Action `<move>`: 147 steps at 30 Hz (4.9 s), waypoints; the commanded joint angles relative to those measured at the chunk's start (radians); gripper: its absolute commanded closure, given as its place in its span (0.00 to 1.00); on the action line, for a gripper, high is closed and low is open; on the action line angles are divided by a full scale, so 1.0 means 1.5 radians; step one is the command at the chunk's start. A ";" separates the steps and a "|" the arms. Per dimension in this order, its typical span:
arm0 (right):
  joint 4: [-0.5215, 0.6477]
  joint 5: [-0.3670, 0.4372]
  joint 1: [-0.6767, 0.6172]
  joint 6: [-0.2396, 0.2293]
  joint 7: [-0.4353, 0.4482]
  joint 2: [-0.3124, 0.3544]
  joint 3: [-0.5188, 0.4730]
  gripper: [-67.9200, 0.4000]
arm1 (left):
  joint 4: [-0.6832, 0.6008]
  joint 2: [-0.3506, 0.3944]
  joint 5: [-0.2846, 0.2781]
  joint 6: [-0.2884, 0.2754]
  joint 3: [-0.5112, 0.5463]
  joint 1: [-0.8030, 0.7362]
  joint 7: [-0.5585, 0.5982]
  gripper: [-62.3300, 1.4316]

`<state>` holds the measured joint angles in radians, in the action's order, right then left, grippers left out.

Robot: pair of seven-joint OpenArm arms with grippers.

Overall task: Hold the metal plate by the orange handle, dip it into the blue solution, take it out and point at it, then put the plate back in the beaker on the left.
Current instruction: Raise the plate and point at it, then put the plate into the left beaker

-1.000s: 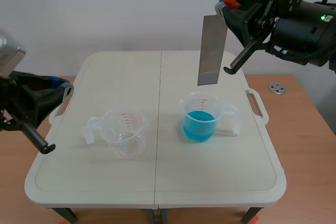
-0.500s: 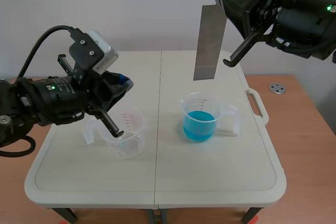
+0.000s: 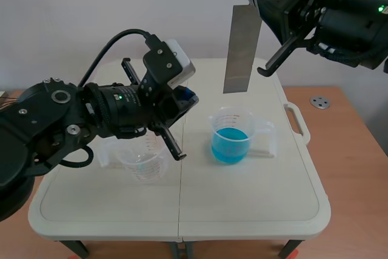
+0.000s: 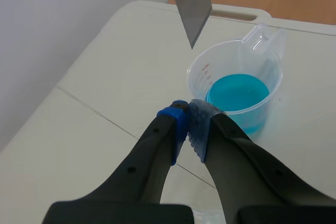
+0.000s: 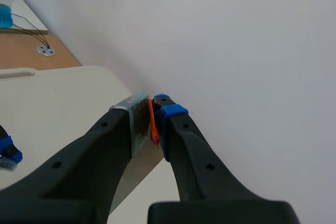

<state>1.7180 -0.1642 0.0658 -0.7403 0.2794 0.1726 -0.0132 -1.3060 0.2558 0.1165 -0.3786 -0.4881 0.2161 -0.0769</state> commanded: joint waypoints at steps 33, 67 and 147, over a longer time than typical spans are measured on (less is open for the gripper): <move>0.017 0.013 0.007 -0.004 0.009 0.005 -0.005 0.98 | -0.005 -0.070 0.048 0.053 -0.041 0.024 0.003 0.95; 0.017 0.018 -0.005 -0.004 0.010 0.004 -0.005 0.98 | -0.276 0.299 -0.251 0.051 0.364 -0.508 0.251 0.95; -0.054 0.005 0.062 -0.004 -0.112 -0.145 0.293 0.98 | -0.286 0.072 -0.147 0.047 0.563 -0.929 0.330 0.95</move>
<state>1.6341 -0.1684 0.1379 -0.7399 0.0990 -0.0391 0.4221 -1.7233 0.3687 -0.0971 -0.3073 0.3550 -1.1797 0.4080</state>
